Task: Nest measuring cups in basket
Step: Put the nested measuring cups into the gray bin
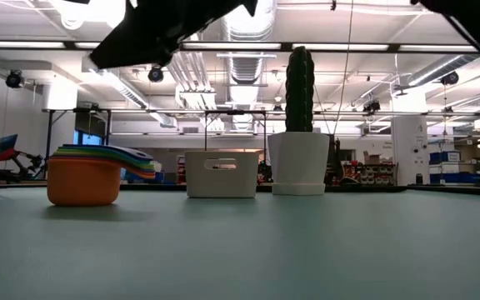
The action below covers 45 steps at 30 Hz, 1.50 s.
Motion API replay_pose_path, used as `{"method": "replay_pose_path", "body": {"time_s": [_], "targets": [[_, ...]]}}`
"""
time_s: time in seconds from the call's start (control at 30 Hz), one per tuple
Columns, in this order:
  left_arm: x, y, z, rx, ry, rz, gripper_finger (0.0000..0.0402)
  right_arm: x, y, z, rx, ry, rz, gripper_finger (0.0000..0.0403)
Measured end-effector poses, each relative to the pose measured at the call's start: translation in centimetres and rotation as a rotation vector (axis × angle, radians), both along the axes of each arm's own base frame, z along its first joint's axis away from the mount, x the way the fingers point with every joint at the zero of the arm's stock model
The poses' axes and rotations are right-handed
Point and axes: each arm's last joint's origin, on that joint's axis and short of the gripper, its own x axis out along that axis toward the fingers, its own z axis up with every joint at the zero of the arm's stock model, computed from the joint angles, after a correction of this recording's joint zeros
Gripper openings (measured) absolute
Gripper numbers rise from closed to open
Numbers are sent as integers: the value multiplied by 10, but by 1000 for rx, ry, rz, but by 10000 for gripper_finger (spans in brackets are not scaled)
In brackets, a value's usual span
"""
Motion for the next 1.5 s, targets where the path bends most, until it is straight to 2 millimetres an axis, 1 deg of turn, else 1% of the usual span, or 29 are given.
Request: {"method": "replay_pose_path", "body": {"time_s": [0.1, 0.2, 0.4, 0.53, 0.67, 0.77, 0.9, 1.1, 1.23, 1.5], "targets": [[0, 0, 0, 1, 0, 0, 0, 11, 1, -9, -10, 2, 7, 107], [0, 0, 0, 1, 0, -1, 0, 19, 2, -17, -11, 12, 8, 128], [0, 0, 0, 2, -2, -1, 0, 29, 2, -32, -28, 34, 17, 198], [0, 0, 0, 4, -3, -1, 0, 30, 2, -46, -72, 69, 46, 247], [0, 0, 0, 5, -5, -2, 0, 31, 2, -53, -106, 83, 70, 276], [0, 0, 1, 12, -17, -6, 0, 33, 2, -59, -110, 88, 72, 282], [1, 0, 1, 23, -32, -12, 0, 33, 2, -67, -133, 110, 49, 276], [1, 0, 1, 23, -32, -12, 0, 33, 0, -71, -180, 103, 27, 258], [1, 0, 1, 23, -32, -12, 0, 34, 0, -75, -180, 93, 27, 249], [1, 0, 1, 23, -32, -12, 0, 34, 0, -79, -186, 92, 31, 246]]}}
